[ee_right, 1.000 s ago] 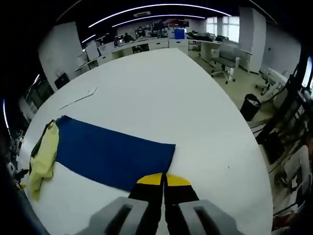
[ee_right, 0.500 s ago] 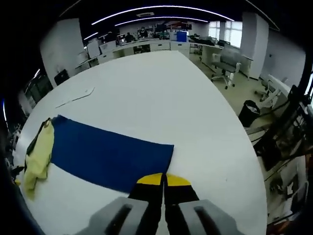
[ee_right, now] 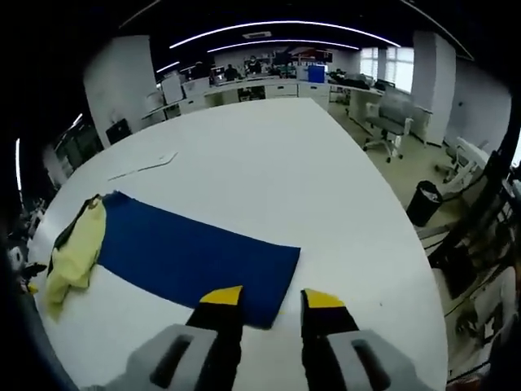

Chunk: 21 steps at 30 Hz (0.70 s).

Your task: Fold the garment on the visible template until the final outline fits inside the template.

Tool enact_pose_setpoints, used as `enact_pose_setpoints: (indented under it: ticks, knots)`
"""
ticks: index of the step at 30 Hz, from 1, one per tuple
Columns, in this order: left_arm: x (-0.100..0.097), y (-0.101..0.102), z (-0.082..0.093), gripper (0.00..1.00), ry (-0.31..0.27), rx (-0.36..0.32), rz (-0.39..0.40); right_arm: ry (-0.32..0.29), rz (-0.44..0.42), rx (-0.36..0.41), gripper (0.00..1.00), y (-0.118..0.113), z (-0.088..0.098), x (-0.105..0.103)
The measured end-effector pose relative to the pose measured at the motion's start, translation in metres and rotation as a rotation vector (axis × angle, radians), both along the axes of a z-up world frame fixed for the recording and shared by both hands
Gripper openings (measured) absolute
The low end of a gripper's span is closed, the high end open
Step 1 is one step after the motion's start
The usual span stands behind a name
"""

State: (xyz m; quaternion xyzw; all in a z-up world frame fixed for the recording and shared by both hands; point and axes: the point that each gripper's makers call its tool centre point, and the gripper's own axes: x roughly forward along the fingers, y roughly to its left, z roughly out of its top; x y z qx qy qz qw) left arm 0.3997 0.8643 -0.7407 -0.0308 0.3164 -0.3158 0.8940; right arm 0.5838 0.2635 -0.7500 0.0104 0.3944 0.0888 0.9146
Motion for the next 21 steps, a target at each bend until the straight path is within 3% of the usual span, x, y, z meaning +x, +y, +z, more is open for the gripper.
enact_pose_setpoints:
  ticks: [8,16,18,21]
  knots:
    - [0.001,0.001,0.003,0.74,-0.012,-0.002,-0.002,-0.058,0.178,0.052,0.72,0.036,0.006,-0.012]
    - [0.001,-0.001,0.006,0.74,-0.018,-0.004,-0.007,-0.118,0.304,0.083,0.91,0.069,0.017,-0.029]
    - [0.002,0.0,0.006,0.74,-0.02,-0.003,-0.007,-0.142,0.34,0.091,0.98,0.098,0.029,-0.045]
    - [0.002,-0.001,0.007,0.74,-0.023,-0.003,-0.008,-0.149,0.39,0.069,1.0,0.117,0.038,-0.059]
